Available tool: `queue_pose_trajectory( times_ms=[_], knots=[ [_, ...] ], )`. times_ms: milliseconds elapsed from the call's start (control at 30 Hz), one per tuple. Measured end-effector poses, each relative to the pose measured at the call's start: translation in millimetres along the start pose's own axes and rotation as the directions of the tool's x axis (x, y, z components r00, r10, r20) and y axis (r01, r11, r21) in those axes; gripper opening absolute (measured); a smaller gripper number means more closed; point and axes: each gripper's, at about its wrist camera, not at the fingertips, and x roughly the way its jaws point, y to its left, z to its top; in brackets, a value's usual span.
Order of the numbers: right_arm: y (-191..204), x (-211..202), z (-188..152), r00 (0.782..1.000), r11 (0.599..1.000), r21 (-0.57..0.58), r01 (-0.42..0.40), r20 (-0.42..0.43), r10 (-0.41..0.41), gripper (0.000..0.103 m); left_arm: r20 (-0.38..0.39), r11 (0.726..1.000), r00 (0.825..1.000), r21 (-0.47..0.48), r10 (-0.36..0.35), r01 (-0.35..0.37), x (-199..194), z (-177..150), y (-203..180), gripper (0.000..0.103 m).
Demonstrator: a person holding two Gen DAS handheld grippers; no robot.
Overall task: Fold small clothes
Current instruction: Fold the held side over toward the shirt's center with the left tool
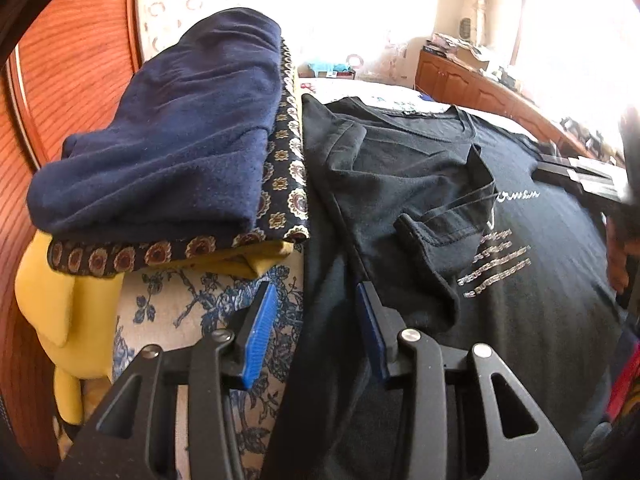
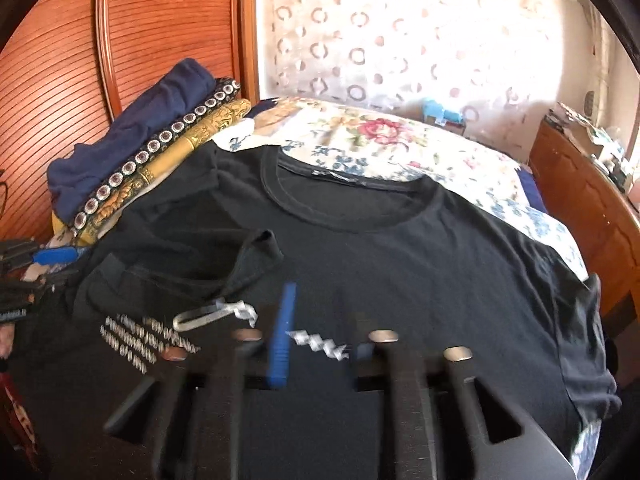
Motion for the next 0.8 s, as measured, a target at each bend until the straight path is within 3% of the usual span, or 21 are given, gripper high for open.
queue_pose_trajectory(
  times_ms=[100,267,633,800],
  knots=[
    [-12,-11,-21,1.000,0.999,0.038,-0.020,-0.021,0.021,0.055,0.047,0.999,0.998,-0.012,-0.040,0.041,-16,2,-3,0.040],
    [-27,-30,-52,0.998,0.998,0.059,0.019,-0.053,-0.016,0.055,0.080,0.992,0.989,0.012,-0.127,0.127,-30,13,-23,0.040],
    [-48,-40,-75,0.996,0.988,0.146,0.049,-0.081,-0.038,0.055,-0.044,0.991,0.991,0.028,-0.127,0.128,21,33,-45,0.028],
    [-49,-40,-76,0.997,0.988,0.148,0.040,-0.074,-0.029,0.055,-0.048,0.989,0.990,0.058,-0.135,0.138,22,32,-52,0.026]
  ],
)
